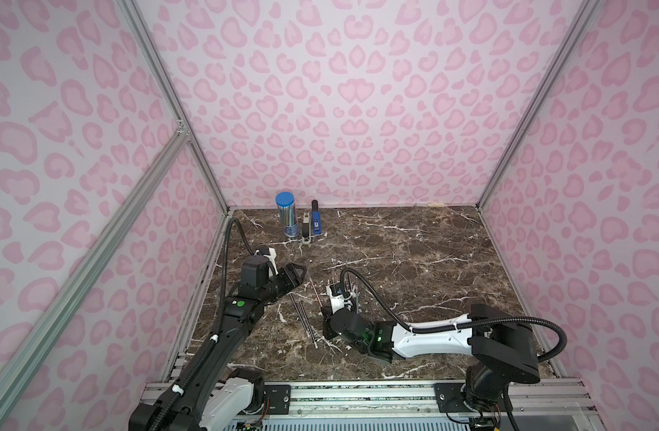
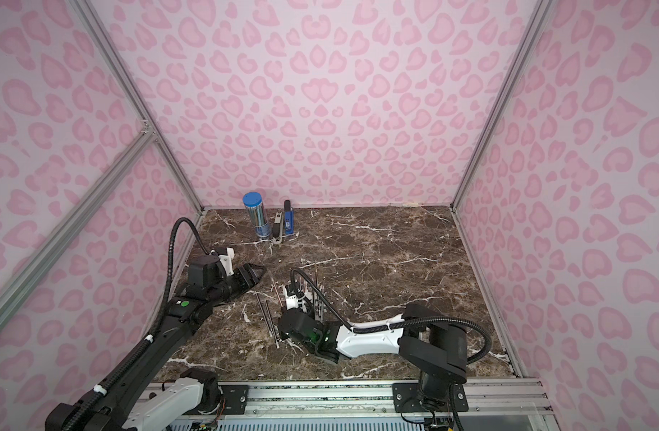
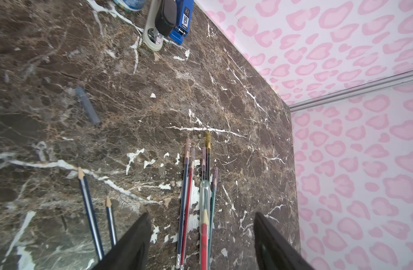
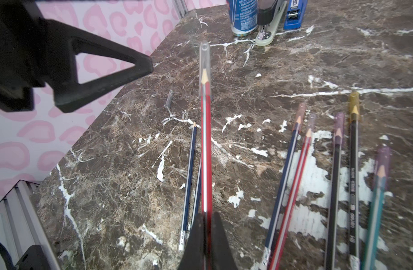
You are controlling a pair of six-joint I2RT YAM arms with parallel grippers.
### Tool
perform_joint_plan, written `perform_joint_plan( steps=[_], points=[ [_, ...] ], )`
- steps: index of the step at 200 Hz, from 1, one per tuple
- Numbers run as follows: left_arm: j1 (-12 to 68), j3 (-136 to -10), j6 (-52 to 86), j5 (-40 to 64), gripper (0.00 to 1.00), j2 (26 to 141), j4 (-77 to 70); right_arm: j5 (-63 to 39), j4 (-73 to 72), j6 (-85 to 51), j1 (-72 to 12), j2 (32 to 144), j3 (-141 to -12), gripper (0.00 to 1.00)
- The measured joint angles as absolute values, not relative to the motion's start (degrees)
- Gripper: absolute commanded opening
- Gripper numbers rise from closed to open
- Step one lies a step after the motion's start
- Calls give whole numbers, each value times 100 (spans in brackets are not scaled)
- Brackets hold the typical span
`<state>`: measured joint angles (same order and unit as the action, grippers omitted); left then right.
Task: Remove the protective cover of the pencils
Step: Remove the protective sleeve from the pencil.
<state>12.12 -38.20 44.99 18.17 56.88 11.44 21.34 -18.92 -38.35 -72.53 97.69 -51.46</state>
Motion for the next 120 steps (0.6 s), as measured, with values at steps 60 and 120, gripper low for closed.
perform_joint_plan(
  steps=[60, 120],
  points=[
    [1227, -3677, 4604, 1828, 52, 5894, 707, 2117, -2003, -3715, -7363, 9631, -5168, 5],
    [1256, -3677, 4646, 1909, 38, 5957, 504, 2093, -1992, -3621, -7371, 9631, -5319, 6]
  ],
)
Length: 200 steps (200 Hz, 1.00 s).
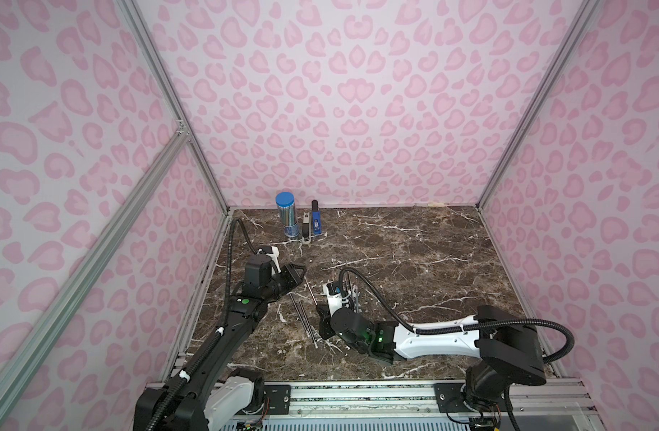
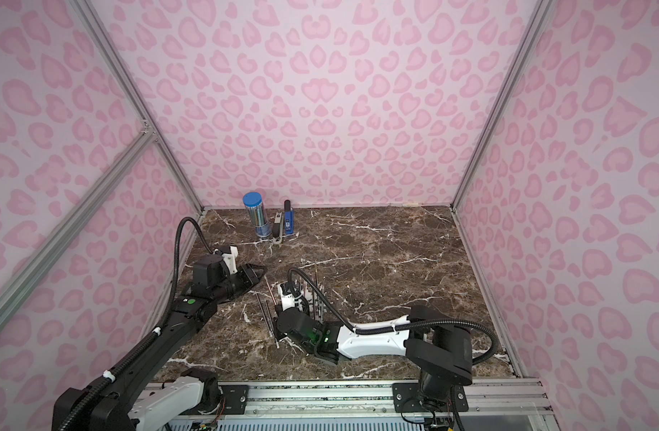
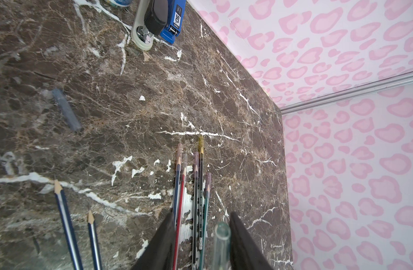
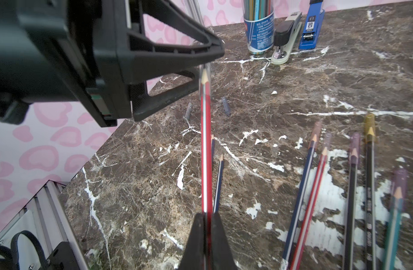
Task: Remove the protective cover of the pencils
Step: Remove the protective sleeve from the pencil.
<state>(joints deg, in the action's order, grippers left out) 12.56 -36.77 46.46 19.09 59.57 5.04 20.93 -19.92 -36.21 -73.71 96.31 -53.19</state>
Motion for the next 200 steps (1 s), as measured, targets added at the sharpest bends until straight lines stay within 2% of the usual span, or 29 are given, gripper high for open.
perform_joint_plan(
  steps=[14, 20, 72, 178, 200],
  points=[
    [1267, -3677, 4646, 1909, 36, 5957, 473, 2071, -1990, -3594, -7373, 9631, -5365, 6],
    [1267, -3677, 4644, 1909, 31, 5957, 469, 2060, -1988, -3579, -7373, 9640, -5384, 6],
    [1293, -3708, 4521, 1800, 21, 5940, 473, 1949, -1981, -3555, -7373, 9666, -5424, 6],
    [1323, -3708, 4436, 1645, 14, 5813, 589, 1881, -2014, -3538, -7376, 9679, -5398, 6],
    [1326, -3708, 4438, 1614, 10, 5778, 679, 1839, -2040, -3535, -7376, 9679, -5356, 6]
  ],
)
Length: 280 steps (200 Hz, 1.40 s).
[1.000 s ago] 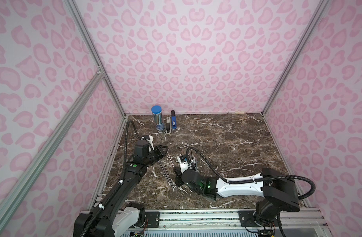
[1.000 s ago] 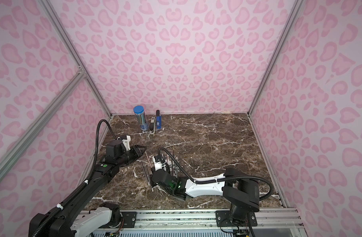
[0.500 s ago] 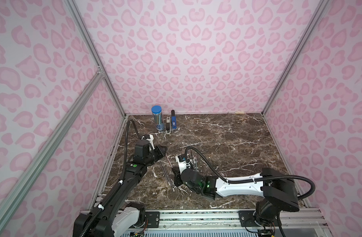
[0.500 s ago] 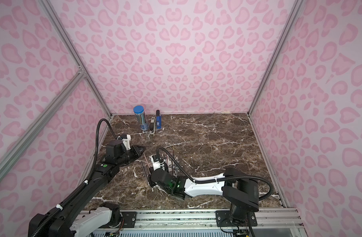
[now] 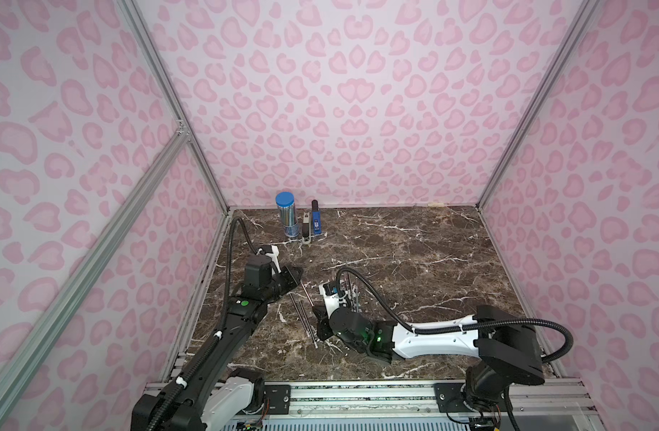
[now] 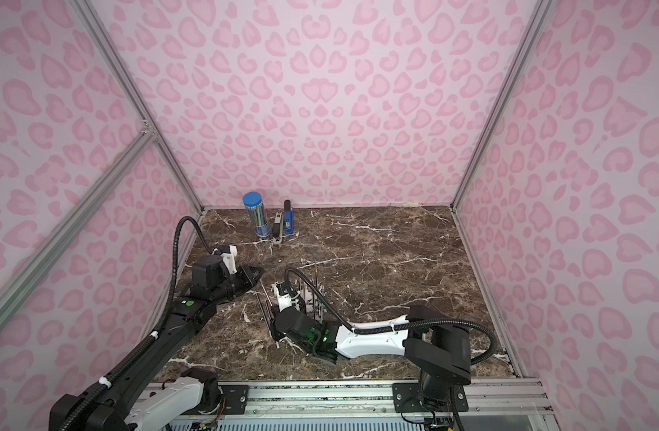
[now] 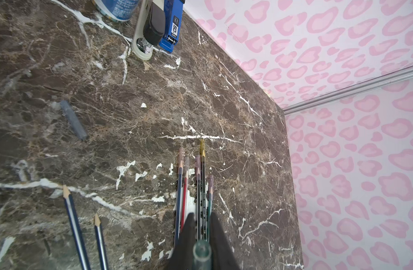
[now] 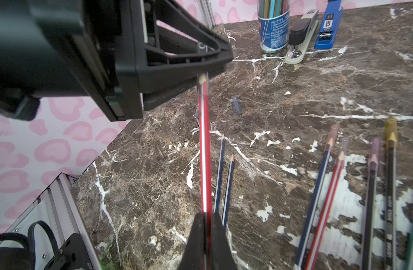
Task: Remove the protective cover of the pencils
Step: Remove the protective sleeve from the pencil.
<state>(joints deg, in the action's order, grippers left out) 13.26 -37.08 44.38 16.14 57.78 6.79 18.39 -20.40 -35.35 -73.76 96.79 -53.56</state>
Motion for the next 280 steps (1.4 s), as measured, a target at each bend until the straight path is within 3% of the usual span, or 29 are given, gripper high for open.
perform_joint_plan(
  steps=[28, 231, 280],
  points=[
    [1326, -3710, 4440, 1579, 5, 5756, 729, 1833, -2075, -3533, -7380, 9671, -5332, 6],
    [1319, -4449, 4410, 797, 8, 6377, 1072, 2080, -2196, -3684, -7638, 9588, -4950, 7],
    [1319, -4591, 4327, 635, 8, 6663, 1122, 2209, -1999, -4016, -7620, 10031, -5148, 8]
  ],
)
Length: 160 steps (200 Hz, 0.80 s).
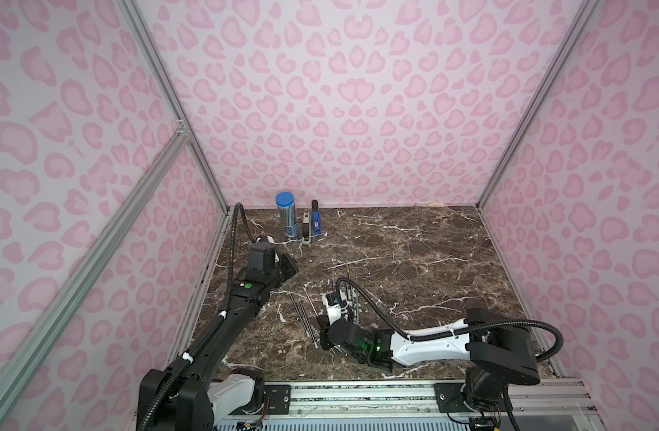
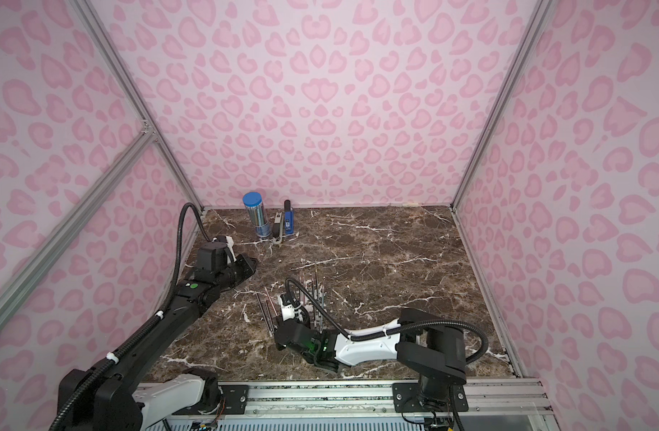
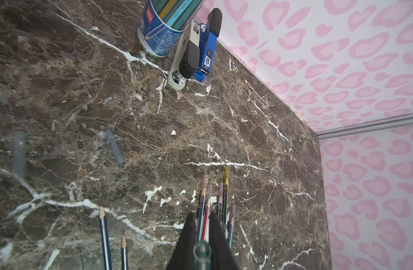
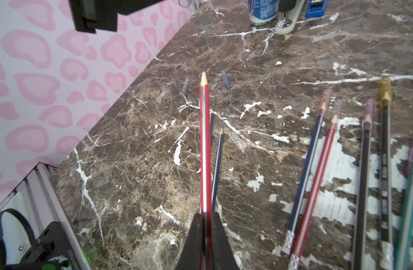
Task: Remove the protective cover of the pencils
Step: Remove the protective sleeve from the pencil, then place the pencil at the center of the board.
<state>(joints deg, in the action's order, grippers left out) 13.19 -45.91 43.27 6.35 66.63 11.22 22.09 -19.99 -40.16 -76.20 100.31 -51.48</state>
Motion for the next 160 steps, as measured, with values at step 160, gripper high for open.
perform_joint_plan(
  steps=[160],
  points=[
    [1319, -4984, 4180, 519, 7, 7776, 1166, 1925, -1594, -4650, -7389, 11264, -5677, 7]
  ],
)
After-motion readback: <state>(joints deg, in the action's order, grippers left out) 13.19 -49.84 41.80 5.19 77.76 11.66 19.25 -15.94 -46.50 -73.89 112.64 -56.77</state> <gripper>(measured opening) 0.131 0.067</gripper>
